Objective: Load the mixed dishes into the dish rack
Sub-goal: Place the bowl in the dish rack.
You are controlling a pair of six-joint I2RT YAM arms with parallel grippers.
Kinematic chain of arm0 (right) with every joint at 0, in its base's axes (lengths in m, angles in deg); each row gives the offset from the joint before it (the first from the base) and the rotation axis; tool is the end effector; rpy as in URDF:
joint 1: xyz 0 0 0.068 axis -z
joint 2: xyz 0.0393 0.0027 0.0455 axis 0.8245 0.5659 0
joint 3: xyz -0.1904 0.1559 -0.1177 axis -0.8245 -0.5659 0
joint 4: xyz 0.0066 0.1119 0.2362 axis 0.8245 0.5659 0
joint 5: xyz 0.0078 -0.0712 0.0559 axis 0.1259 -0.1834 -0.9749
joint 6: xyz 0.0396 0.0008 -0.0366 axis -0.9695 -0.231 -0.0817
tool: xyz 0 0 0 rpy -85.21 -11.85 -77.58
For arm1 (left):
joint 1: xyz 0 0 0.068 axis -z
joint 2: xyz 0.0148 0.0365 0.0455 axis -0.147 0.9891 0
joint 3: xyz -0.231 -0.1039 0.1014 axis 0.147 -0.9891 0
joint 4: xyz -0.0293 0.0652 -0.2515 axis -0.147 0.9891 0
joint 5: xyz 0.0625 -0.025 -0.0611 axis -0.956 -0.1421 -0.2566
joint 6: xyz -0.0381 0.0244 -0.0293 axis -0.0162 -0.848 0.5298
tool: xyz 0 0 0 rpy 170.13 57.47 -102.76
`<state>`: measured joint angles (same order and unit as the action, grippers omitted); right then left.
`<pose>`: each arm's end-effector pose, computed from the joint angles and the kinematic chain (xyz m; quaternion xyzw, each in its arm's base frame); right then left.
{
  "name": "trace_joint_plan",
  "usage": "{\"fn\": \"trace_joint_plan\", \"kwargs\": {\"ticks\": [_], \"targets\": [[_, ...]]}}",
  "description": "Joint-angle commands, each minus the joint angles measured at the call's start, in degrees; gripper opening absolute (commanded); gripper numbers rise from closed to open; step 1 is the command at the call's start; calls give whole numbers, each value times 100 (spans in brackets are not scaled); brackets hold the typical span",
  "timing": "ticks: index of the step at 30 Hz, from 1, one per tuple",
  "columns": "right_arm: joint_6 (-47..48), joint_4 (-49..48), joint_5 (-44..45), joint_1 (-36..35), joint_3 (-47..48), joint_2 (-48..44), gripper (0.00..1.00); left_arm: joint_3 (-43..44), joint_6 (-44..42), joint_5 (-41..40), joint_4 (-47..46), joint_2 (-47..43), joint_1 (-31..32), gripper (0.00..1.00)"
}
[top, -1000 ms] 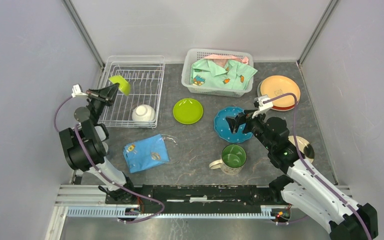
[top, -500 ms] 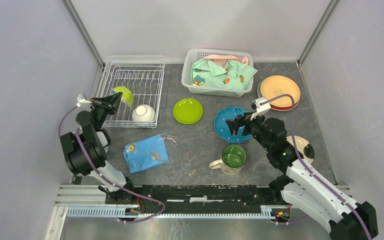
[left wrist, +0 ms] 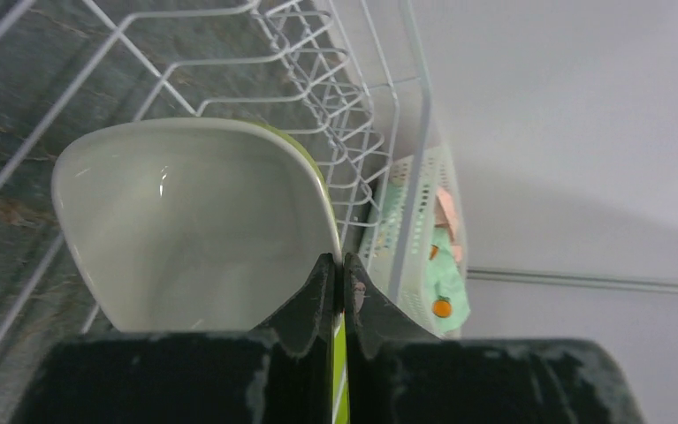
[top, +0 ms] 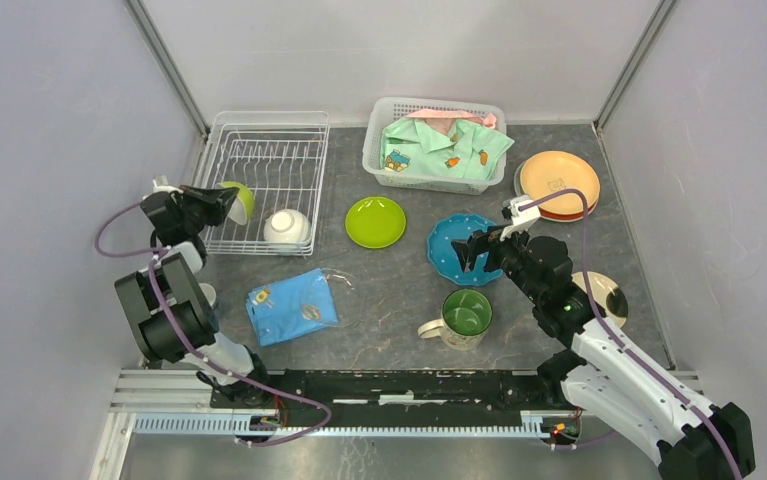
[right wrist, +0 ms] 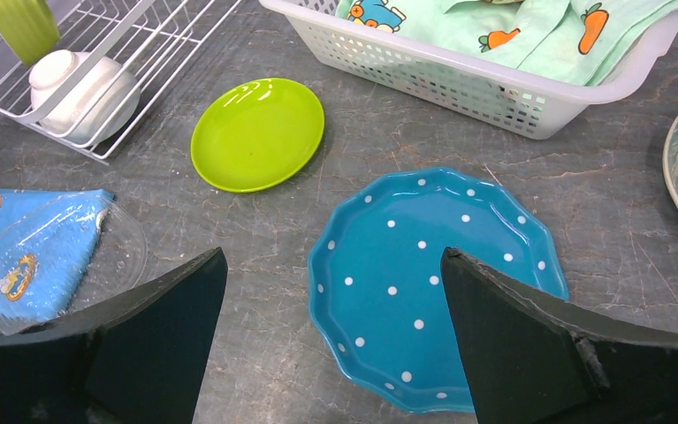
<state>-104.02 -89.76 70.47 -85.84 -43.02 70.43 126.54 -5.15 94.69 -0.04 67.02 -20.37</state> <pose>0.1642 0.0946 0.2633 -0.0974 0.7645 0.2282 0.5950 0.2939 0.1367 0.2059 -0.3925 0.6721 -0.4072 0.4779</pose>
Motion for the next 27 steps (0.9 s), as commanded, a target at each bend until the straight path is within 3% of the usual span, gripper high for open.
{"fn": "trace_joint_plan", "kwargs": {"ticks": [1, 13, 27], "targets": [[2, -191, 51, -2, -31, 17, 98, 908, -1786, -704, 1928, -112, 268, 6], [21, -217, 58, 1, -48, 44, 98, 2444, -3778, -2512, 4781, 339, 1363, 4], [92, -191, 127, 2, -83, -43, 98, 3500, -4937, -4327, 6545, 1197, 2215, 6]]}}
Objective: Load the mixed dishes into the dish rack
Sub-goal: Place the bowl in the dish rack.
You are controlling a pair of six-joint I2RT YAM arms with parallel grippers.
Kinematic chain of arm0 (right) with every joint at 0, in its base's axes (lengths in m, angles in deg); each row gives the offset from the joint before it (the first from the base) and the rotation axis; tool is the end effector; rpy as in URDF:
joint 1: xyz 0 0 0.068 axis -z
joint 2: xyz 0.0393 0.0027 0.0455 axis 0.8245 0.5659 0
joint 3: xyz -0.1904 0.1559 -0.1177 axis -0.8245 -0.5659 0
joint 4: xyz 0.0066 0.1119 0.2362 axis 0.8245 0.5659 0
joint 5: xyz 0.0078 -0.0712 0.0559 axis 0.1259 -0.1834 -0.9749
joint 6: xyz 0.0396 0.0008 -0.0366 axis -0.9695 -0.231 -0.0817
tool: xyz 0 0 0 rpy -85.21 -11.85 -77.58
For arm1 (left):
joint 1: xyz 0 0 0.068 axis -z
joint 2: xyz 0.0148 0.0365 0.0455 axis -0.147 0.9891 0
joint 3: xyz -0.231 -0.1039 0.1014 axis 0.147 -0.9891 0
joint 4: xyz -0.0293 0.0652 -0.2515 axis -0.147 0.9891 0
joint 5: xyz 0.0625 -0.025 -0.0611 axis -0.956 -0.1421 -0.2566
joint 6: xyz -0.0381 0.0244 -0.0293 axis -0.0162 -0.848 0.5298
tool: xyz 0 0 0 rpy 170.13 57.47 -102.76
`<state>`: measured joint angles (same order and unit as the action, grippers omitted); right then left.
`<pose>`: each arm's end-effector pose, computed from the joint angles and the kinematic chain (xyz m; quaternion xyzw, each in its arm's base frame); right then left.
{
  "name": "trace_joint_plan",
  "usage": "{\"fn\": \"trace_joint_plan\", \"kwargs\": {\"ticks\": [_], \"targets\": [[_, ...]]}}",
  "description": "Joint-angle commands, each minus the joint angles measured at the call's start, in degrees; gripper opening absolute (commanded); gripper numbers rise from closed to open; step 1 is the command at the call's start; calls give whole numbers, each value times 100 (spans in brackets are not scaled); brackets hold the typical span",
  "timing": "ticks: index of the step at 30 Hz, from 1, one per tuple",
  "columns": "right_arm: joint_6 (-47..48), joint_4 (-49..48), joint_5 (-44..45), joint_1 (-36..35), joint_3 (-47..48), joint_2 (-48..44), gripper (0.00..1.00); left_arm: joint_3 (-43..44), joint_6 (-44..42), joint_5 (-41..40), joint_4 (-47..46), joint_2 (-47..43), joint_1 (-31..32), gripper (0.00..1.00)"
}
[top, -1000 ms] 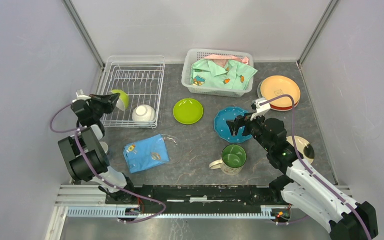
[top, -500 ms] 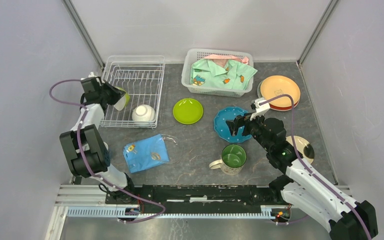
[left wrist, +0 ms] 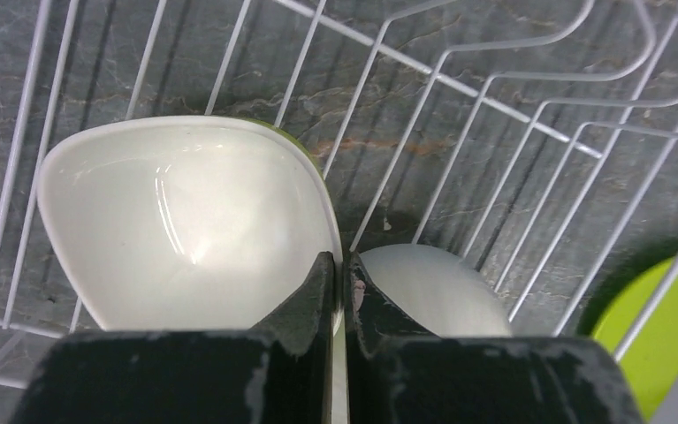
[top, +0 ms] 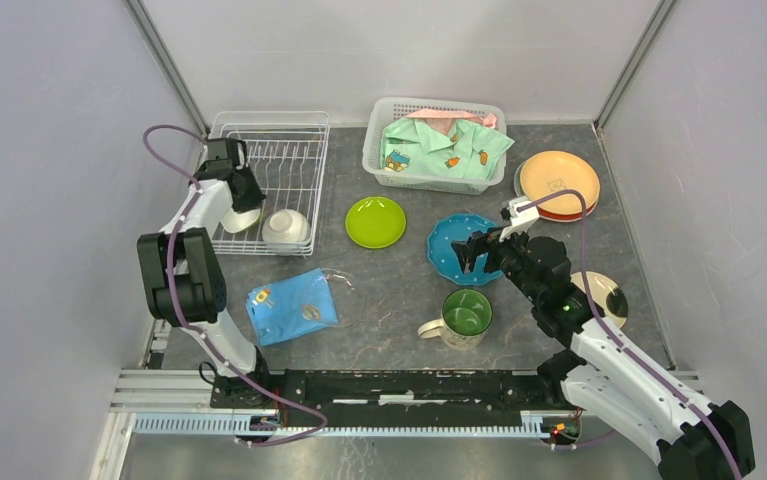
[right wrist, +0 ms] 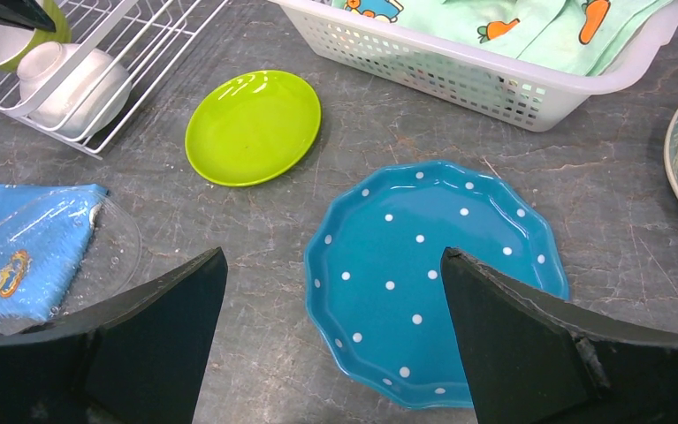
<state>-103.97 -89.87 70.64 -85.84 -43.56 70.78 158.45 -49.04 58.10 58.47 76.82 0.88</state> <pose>0.1647 0.0948 0.2591 -0.0975 0.7688 0.2248 0.5907 0.3735 0.0488 0.2319 -0.1983 0.9243 -0.0381 0.3238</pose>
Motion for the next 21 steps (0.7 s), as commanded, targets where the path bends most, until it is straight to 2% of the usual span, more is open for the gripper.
{"fn": "trace_joint_plan", "kwargs": {"ticks": [1, 9, 16, 21], "targets": [[94, -180, 125, -4, -29, -76, 98, 375, -576, -734, 771, 245, 120, 6], [141, -172, 145, -10, -16, -52, 98, 767, -690, -893, 1001, 609, 219, 17], [164, -145, 202, -9, 13, -25, 98, 1464, -409, -1121, 971, 876, 219, 44], [171, -136, 200, -7, 58, -17, 98, 1815, 187, -1778, 833, 1039, 213, 48]]}}
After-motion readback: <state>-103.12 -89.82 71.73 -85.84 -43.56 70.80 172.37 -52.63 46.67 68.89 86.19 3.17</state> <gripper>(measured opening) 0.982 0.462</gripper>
